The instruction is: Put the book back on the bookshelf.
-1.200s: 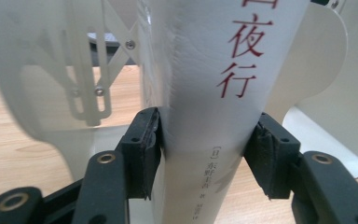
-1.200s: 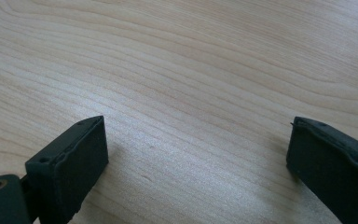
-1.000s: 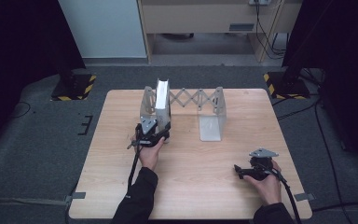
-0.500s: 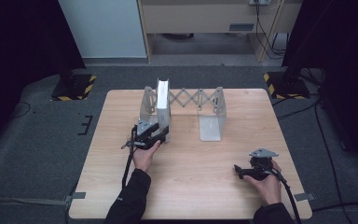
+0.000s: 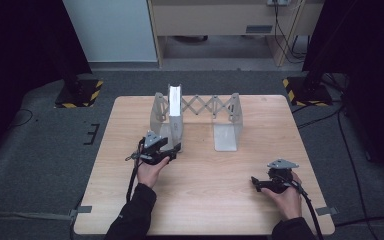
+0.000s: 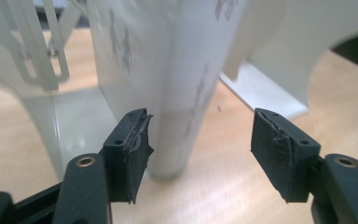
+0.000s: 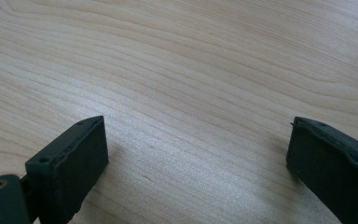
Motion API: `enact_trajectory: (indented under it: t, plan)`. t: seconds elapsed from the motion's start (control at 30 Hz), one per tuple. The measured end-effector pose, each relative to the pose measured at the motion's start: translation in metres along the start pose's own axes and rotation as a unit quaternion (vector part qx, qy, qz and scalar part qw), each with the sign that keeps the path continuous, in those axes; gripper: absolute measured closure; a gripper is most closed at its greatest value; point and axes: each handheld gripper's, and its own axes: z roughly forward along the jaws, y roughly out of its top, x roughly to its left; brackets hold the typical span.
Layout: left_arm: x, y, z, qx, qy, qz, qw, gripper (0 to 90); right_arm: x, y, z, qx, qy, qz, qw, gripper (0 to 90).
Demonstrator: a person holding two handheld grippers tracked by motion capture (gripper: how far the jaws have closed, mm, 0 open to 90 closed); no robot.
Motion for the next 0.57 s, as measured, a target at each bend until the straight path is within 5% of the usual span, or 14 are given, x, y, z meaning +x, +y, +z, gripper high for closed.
enact_trajectory:
  t: [0.13,0.3,0.5,0.57]
  plan:
    - [0.003,-0.014,-0.018,0.022,-0.021,0.003,0.9995,32.4,0.000,0.000,0.000,0.000,0.000,0.000,1.0000,5.7]
    - [0.013,-0.037,-0.039,0.051,-0.013,0.003,0.9986,28.3,0.000,0.000,0.000,0.000,0.000,0.000,1.0000,5.8]
    - [0.037,-0.062,-0.062,0.082,0.018,-0.024,0.9962,26.0,0.001,0.000,0.000,-0.001,-0.003,0.004,1.0000,7.9]
    - [0.045,-0.068,-0.070,0.092,0.042,-0.016,0.9947,24.7,0.000,-0.001,-0.002,-0.008,-0.001,0.003,1.0000,13.3]
